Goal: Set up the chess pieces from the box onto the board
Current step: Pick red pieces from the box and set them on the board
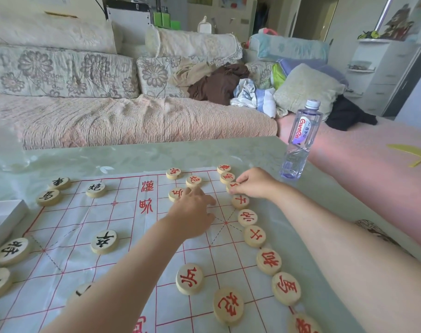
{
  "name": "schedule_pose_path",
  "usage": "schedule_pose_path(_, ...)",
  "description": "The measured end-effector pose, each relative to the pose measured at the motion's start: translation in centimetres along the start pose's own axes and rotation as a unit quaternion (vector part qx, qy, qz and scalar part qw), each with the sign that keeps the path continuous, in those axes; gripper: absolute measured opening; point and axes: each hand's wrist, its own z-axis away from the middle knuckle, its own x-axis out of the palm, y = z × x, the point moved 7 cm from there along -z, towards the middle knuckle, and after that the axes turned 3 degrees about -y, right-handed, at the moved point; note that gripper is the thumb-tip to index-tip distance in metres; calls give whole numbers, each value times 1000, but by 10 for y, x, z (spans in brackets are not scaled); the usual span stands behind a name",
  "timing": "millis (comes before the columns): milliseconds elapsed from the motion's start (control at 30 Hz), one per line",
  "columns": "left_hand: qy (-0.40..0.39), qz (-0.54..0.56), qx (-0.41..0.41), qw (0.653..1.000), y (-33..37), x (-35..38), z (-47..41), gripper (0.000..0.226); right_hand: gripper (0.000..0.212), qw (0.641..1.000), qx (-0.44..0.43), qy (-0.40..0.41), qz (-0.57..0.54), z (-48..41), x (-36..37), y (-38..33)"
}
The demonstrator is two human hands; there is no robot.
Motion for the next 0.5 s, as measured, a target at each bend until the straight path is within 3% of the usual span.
schedule_pose_path(133, 11, 4, 6, 1000, 1, -2, 3, 40, 33, 999, -9, 35, 17, 7, -10, -8)
schedule_pose_path(233, 39, 13, 3, 999, -4, -13, 10, 40, 14, 997, -34, 65, 11, 23, -19, -32)
schedule_pose_path(500, 135, 45, -63, 988, -60, -79, 66, 27, 14, 986, -157, 3, -53, 74, 10, -152)
